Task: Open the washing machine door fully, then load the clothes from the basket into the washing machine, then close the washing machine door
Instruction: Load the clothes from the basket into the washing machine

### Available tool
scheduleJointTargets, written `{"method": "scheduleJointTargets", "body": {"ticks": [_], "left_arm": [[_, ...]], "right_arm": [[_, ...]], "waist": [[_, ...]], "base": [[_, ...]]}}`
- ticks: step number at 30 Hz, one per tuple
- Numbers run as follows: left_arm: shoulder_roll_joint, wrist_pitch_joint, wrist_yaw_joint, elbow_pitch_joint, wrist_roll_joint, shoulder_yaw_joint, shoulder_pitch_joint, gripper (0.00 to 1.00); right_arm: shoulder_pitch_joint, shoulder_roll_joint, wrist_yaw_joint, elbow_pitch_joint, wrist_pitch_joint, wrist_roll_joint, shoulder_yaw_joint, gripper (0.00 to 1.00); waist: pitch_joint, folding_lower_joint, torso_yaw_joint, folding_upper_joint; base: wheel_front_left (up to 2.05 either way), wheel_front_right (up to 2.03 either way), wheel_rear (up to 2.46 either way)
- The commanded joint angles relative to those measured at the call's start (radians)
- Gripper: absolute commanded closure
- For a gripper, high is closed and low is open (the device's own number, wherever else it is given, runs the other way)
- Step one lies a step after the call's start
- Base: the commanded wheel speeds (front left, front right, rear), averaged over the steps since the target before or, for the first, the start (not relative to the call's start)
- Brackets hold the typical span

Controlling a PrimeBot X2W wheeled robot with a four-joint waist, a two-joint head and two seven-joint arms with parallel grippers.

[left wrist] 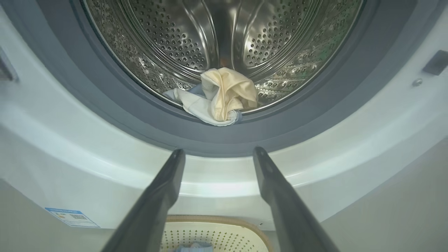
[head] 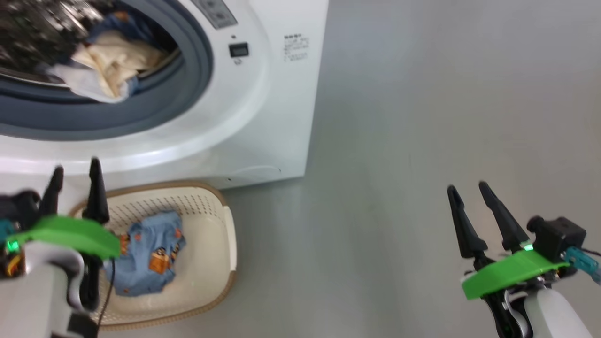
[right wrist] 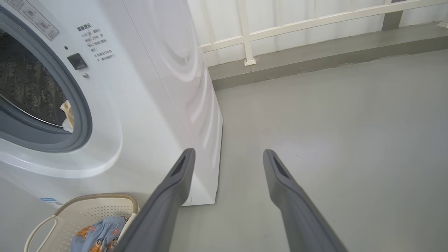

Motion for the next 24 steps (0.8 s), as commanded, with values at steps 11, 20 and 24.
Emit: {"method": "scheduleJointTargets", "body": {"ticks": [11, 20, 24], "left_arm": [[-0.009, -0.006, -0.002, -0.182, 0.069, 0.109, 0.272, 0.0], [-0.028, -0.006, -0.002, -0.278, 0.103, 0.148, 0.436, 0.0], [-0.041, -0.006, -0.002, -0.324, 0.124, 0.171, 0.499, 0.0]], "right_arm": [[0.136, -0.057, 0.002, -0.017, -0.008, 0.033, -0.007, 0.0], [0.223, -0.073, 0.002, -0.024, -0.008, 0.043, -0.028, 0.0], [0.257, -0.079, 0.002, -0.028, -0.008, 0.047, -0.041, 0.0]], "waist": [[-0.184, 0.0, 0.073, -0.0001], [-0.255, 0.0, 0.079, -0.0001], [-0.274, 0.0, 0.076, -0.0001]], "base": [[0.0, 0.0, 0.0], [0.0, 0.0, 0.0], [0.0, 0.0, 0.0]]}}
